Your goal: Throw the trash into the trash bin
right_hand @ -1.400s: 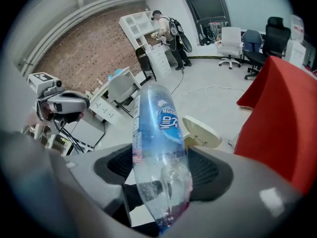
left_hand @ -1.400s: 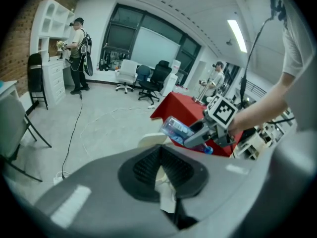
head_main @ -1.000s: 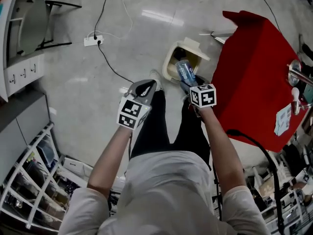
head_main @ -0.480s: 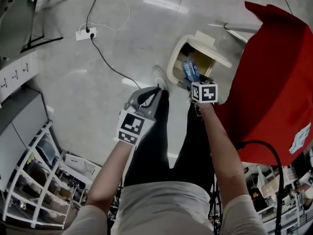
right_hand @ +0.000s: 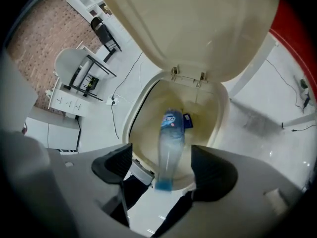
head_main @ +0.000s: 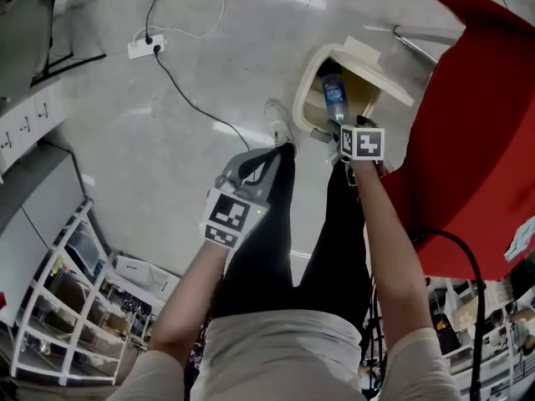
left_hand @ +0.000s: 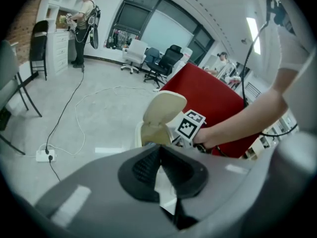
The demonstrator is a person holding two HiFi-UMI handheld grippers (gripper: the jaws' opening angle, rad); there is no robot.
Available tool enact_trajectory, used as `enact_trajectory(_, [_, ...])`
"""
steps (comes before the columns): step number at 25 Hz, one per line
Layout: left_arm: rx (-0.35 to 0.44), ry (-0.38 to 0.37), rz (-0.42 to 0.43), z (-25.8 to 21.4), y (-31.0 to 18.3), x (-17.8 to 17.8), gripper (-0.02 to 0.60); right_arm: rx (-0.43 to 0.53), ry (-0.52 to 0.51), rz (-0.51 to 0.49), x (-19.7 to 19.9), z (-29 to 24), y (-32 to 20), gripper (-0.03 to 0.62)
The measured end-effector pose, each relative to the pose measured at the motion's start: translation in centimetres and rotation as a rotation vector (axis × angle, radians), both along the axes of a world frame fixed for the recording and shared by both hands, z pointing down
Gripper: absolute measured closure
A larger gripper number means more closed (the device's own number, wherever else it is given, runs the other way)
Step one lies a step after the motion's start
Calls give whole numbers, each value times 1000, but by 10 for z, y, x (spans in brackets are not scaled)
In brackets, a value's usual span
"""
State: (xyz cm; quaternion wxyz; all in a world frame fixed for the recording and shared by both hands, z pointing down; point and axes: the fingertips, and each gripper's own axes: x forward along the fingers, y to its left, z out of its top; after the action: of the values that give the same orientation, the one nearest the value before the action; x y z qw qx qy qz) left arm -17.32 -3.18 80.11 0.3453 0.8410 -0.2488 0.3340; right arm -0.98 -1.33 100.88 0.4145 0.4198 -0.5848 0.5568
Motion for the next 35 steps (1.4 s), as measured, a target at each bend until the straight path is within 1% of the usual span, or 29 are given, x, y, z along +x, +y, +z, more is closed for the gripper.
enact_trajectory(4, [13, -8, -17, -7, -2, -4, 577, 21, -15, 16, -1, -17, 0, 224])
enact_trajectory(7, [23, -2, -29, -17, -3, -3, 577, 62, -32, 33, -5, -42, -1, 232])
enact_trajectory(13, [44, 7, -23, -67, 6, 15, 577, 178, -82, 9, -14, -124, 7, 352])
enact_trajectory(15, [58, 10, -18, -92, 8, 23, 578, 214, -95, 6, -11, -157, 8, 401])
enact_trajectory(19, [96, 32, -1, -146, -3, 34, 577, 300, -107, 17, 1, -231, -8, 475])
enact_trajectory(21, [106, 43, 9, -166, -5, 39, 578, 330, -111, 16, 6, -263, -9, 498])
enact_trajectory(24, [94, 47, 45, -183, 0, 44, 577, 369, -135, 18, 13, -300, -6, 516])
enact_trajectory(26, [90, 48, 75, -196, 3, 48, 577, 397, -152, 9, 16, -322, -4, 541])
enact_trajectory(30, [113, 48, 128, -224, 9, 53, 578, 452, -169, -13, 18, -361, 9, 572])
enact_trajectory(35, [115, 83, 130, -256, 15, 61, 578, 557, -212, -22, 17, -407, 25, 592])
